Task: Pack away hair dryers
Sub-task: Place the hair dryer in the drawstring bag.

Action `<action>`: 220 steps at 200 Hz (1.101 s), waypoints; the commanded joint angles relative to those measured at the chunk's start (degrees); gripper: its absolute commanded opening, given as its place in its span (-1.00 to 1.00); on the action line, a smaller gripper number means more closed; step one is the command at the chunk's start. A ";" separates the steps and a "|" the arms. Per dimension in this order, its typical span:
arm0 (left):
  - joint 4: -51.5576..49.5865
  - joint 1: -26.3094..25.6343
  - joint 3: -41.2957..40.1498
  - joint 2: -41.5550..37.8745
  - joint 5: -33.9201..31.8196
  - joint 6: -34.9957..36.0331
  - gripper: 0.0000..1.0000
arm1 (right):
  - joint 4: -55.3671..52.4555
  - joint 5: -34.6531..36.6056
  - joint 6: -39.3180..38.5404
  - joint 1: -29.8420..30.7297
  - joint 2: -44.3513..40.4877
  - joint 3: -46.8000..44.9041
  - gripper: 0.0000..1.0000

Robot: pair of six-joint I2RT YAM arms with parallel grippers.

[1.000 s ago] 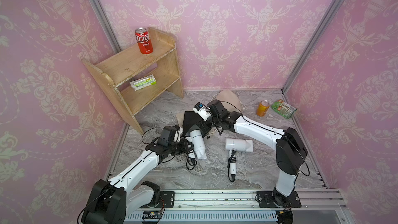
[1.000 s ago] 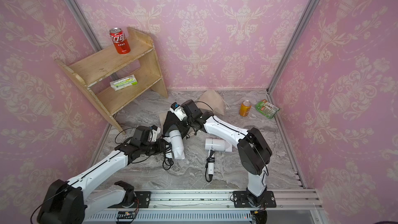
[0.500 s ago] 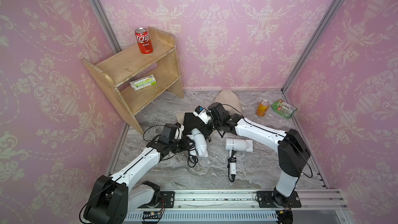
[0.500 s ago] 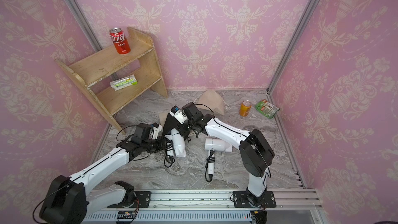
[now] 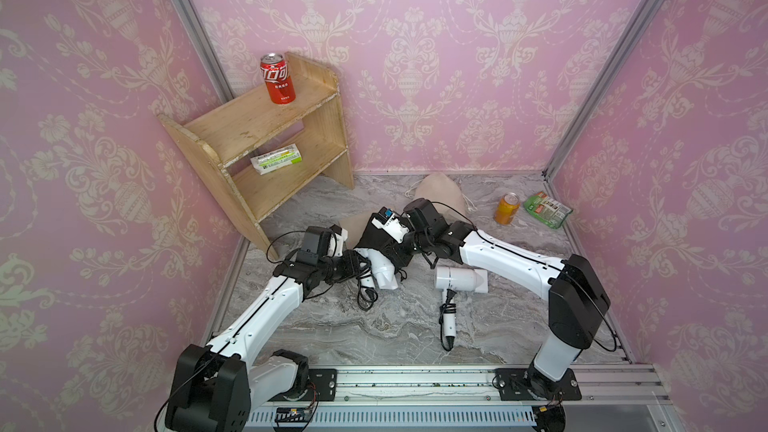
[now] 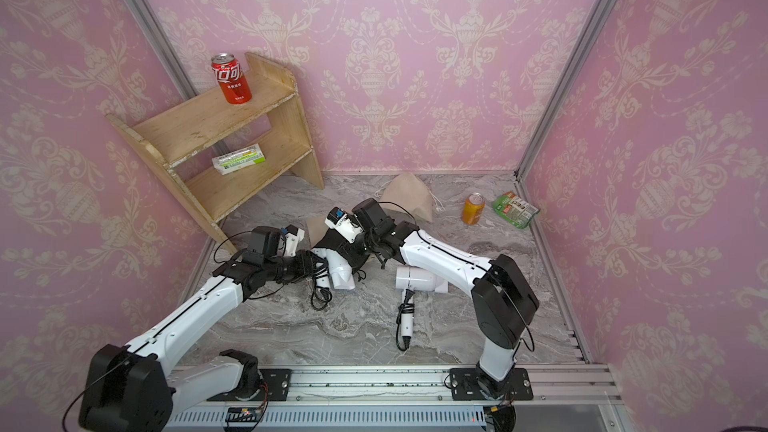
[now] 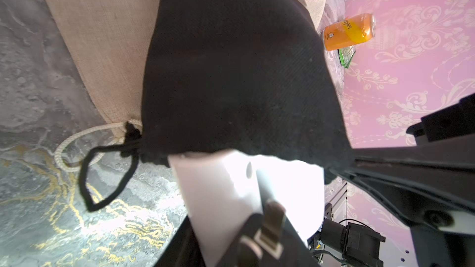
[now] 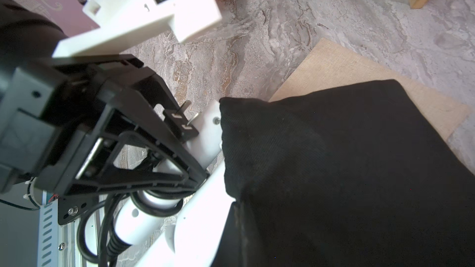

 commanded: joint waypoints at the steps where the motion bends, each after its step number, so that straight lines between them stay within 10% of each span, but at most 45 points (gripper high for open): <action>1: -0.36 2.05 3.42 -1.78 2.46 2.31 -0.77 | -2.29 -1.11 -1.72 0.59 -2.32 -1.86 -1.00; 220: 13.65 1.42 2.96 5.50 12.64 -0.82 -0.73 | -8.69 3.57 -3.56 1.87 5.79 15.50 -1.00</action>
